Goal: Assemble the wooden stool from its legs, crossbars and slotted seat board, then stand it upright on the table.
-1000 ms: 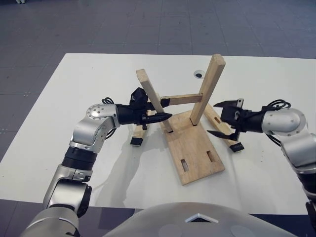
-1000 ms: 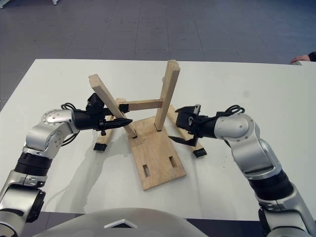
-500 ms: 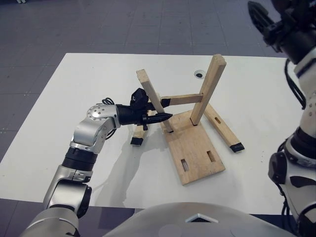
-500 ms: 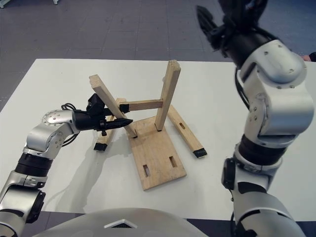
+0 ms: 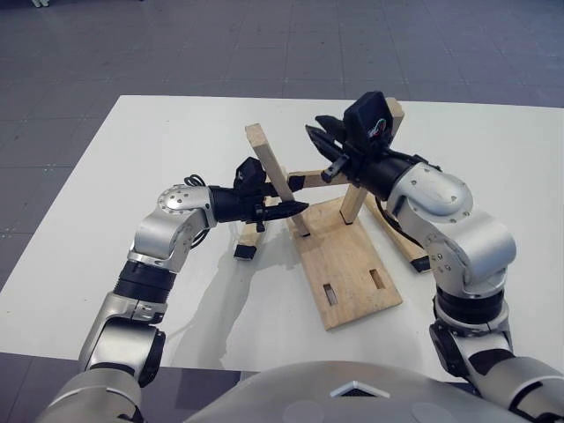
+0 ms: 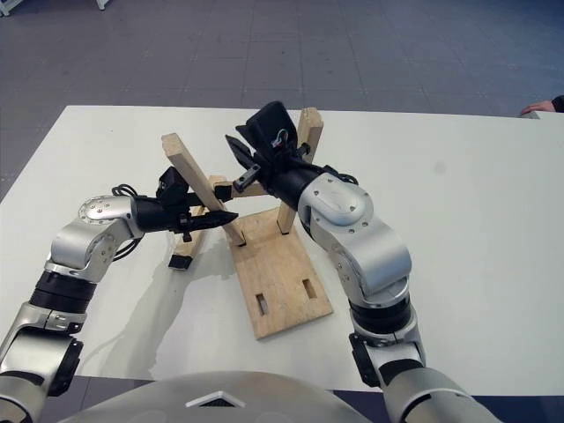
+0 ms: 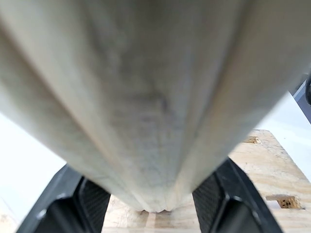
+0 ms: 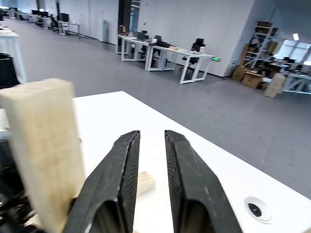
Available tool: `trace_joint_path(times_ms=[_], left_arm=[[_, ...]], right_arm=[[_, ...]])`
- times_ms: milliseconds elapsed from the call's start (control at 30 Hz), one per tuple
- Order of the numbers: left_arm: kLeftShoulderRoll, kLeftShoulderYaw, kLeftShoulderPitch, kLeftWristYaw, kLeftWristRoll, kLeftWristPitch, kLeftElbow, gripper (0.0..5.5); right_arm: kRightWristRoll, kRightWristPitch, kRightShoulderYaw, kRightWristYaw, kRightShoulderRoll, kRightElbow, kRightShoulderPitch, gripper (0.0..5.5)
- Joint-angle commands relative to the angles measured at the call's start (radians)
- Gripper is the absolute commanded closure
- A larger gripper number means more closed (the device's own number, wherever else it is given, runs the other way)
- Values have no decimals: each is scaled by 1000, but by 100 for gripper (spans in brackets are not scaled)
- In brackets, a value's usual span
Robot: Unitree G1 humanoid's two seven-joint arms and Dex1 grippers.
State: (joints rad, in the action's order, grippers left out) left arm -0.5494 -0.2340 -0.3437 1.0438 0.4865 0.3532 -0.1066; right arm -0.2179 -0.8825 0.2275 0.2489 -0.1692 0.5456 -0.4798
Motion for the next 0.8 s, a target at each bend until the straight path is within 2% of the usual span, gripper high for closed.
trace_joint_path(times_ms=[33, 67, 133, 167, 200, 267, 333, 467, 567, 633, 667, 800], left_arm=[[-10, -95, 73, -14, -124, 59, -80, 345], [-11, -96, 72, -13, -123, 58, -81, 345], [-13, -97, 70, -13, -123, 58, -83, 345], [-13, -97, 70, -14, -123, 58, -83, 345], [-10, -98, 66, -15, -123, 58, -86, 345], [-6, -101, 63, -18, -123, 59, -88, 345], [-7, -101, 62, -21, -120, 61, -86, 345], [-6, -113, 60, -24, -129, 50, -93, 345], [-8, -125, 57, -23, -145, 35, -104, 345], [-5, -129, 54, -33, -158, 21, -116, 345], [-4, -138, 55, -42, -175, 5, -122, 345], [-19, -187, 56, -64, -242, -57, -145, 345]], right_arm=[[43, 128, -79, -82, 66, -62, -124, 459], [44, 135, -72, -84, 70, -63, -108, 459], [65, 79, 66, -15, -15, -79, -7, 459], [89, 57, 165, 37, -87, -92, 38, 459], [170, 78, 311, 99, -205, -135, 93, 459], [306, 132, 479, 167, -360, -203, 141, 459], [326, 149, 469, 190, -383, -231, 145, 459], [291, 159, 363, 186, -310, -216, 121, 459], [170, 109, 219, 190, -187, -143, 63, 459], [64, 50, 42, 175, -102, -119, -53, 459], [-11, 3, -89, 155, -65, -122, -143, 459], [-291, -160, -523, 44, -12, -150, -458, 459]])
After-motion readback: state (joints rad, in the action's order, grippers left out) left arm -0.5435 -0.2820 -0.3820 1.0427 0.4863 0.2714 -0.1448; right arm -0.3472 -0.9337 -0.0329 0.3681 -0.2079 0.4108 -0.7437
